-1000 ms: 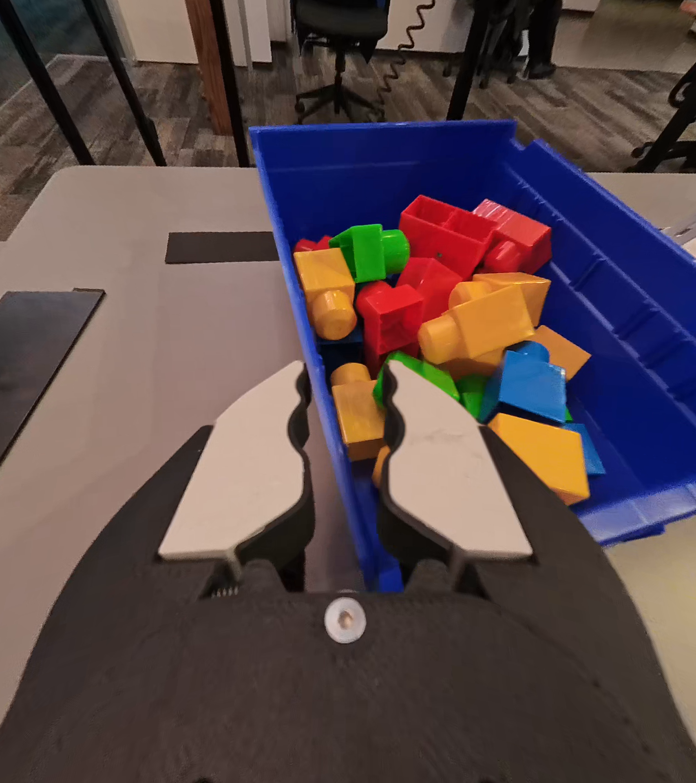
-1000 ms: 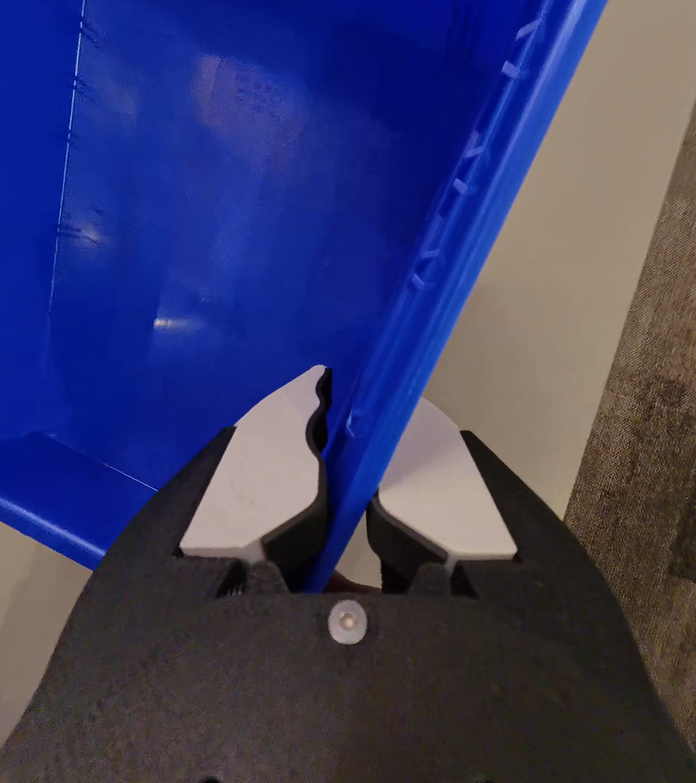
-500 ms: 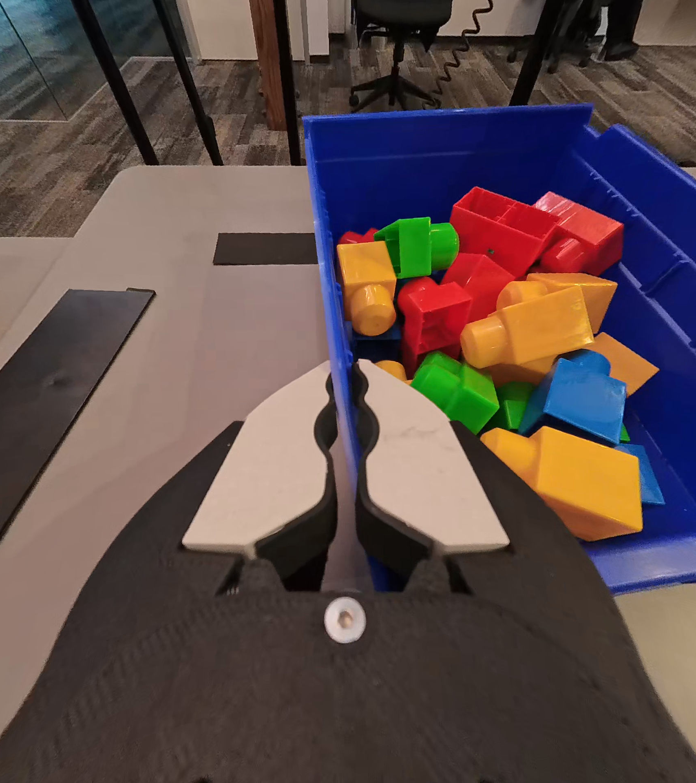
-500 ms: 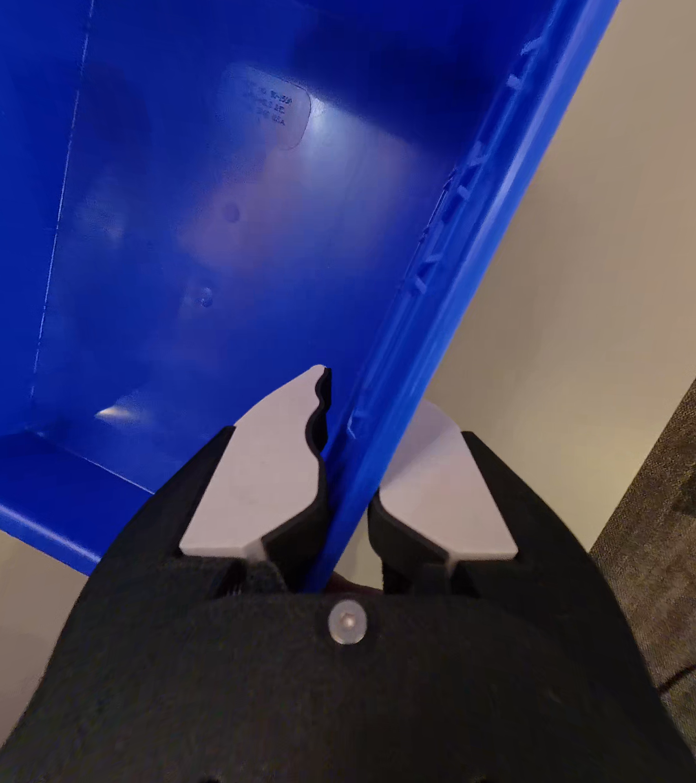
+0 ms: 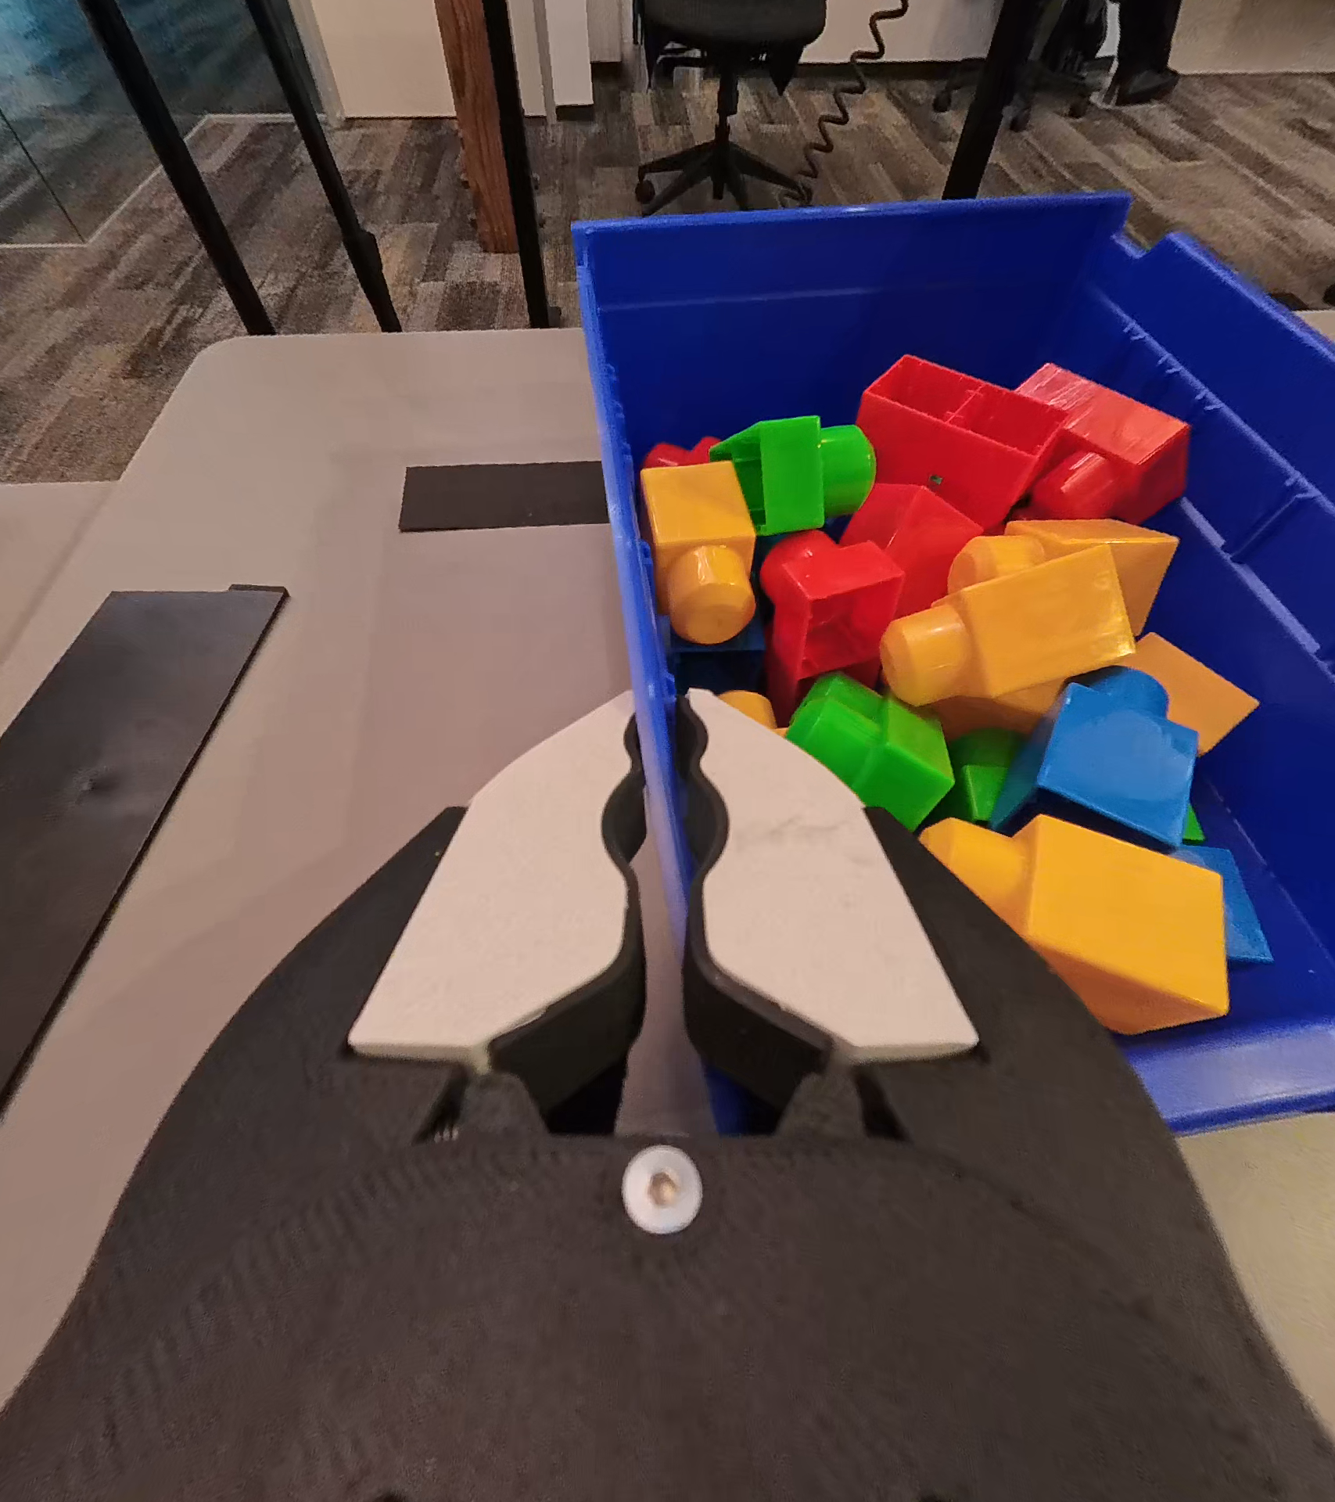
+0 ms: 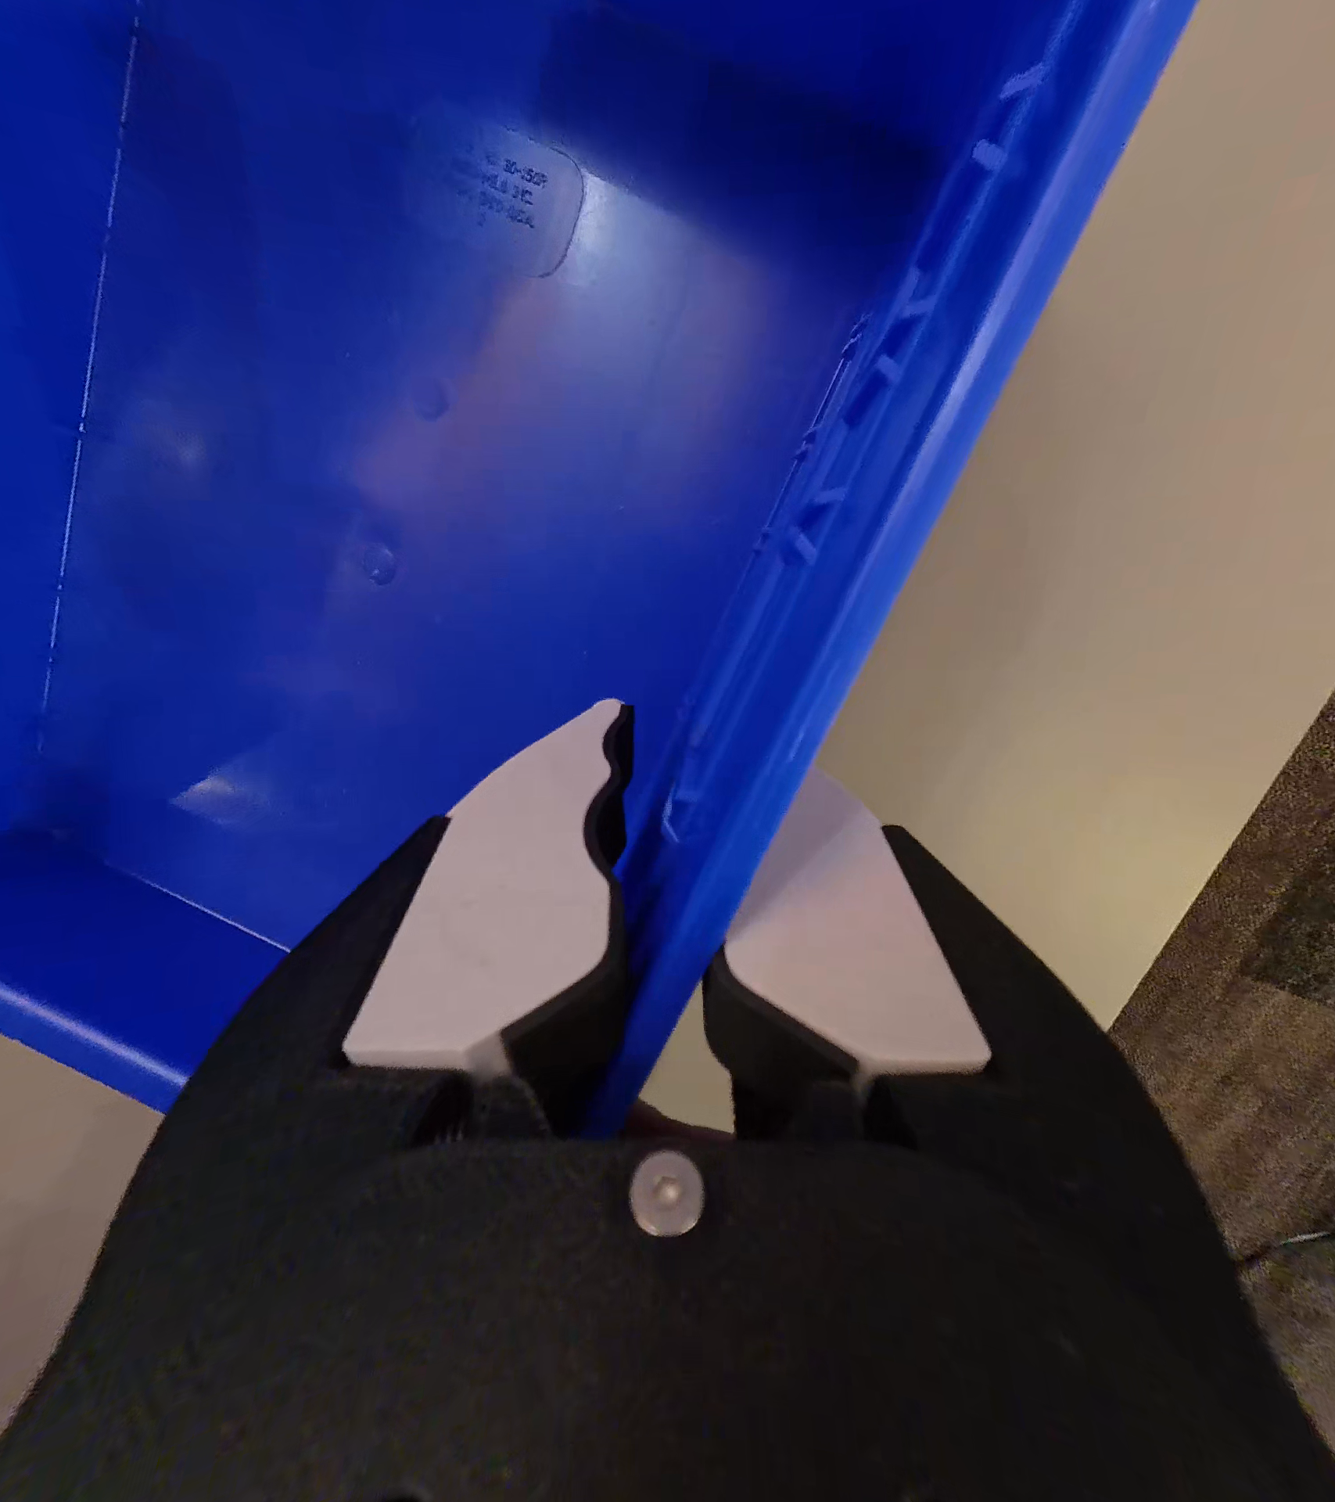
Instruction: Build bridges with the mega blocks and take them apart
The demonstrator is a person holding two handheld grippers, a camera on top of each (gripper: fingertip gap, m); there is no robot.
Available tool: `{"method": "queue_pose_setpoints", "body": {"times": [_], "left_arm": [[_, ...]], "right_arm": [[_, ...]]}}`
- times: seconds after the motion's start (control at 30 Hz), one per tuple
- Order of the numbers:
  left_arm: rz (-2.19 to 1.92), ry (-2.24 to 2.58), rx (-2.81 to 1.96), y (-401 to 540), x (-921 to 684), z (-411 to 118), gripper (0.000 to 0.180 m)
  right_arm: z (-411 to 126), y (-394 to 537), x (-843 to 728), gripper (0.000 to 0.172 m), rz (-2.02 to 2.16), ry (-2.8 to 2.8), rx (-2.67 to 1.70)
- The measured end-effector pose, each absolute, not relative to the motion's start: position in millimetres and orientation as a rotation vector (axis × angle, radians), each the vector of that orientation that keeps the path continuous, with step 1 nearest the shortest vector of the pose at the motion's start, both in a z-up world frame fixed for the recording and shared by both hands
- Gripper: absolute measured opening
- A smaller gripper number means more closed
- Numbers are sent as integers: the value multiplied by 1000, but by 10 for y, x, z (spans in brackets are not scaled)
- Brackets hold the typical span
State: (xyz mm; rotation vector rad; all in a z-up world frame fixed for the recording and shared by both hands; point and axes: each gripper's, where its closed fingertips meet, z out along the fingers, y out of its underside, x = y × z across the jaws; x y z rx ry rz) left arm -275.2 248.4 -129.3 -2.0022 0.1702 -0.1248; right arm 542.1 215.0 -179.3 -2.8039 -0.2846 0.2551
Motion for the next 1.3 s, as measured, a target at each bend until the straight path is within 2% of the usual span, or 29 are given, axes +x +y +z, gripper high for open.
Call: {"method": "queue_pose_setpoints", "body": {"times": [0.13, 0.27, 0.37, 0.5, 0.73, 0.8, 0.87, 0.97, 1.03, 1.2, 1.3], "left_arm": [[-165, 167, -1985, 2476, -2728, -1281, 6], [-203, 146, -1921, 2428, -2765, -1181, 24], [-196, 146, -1882, 2372, -2814, -1084, 31], [-158, 147, -1828, 2278, -2883, -900, 31], [-145, 267, -1771, 2001, -2640, -625, 32], [-148, 316, -1768, 1919, -2519, -600, 32], [-168, 366, -1764, 1829, -2385, -575, 31], [-182, 462, -1759, 1686, -2165, -560, 29], [-191, 567, -1758, 1571, -1971, -573, 23], [-303, 889, -1736, 1222, -1232, -739, 1], [-296, 1004, -1747, 1110, -823, -944, 0]], "right_arm": [[-1791, 2157, 5399, 22, 280, -310, -2779], [-1752, 2174, 5405, 52, 354, -264, -2719], [-1632, 2196, 5496, 60, 326, -231, -2630], [-1364, 2175, 5666, 70, 263, -174, -2496], [-723, 1789, 5818, 71, 41, -153, -2256], [-564, 1626, 5708, 68, 61, -171, -2192], [-391, 1436, 5554, 56, 62, -216, -2120], [-193, 1127, 5052, 30, 129, -354, -2014], [-176, 936, 4559, 0, 184, -509, -1954], [-427, 684, 3312, 0, 364, -772, -1844], [-578, 695, 2721, 0, 463, -827, -1768]]}}
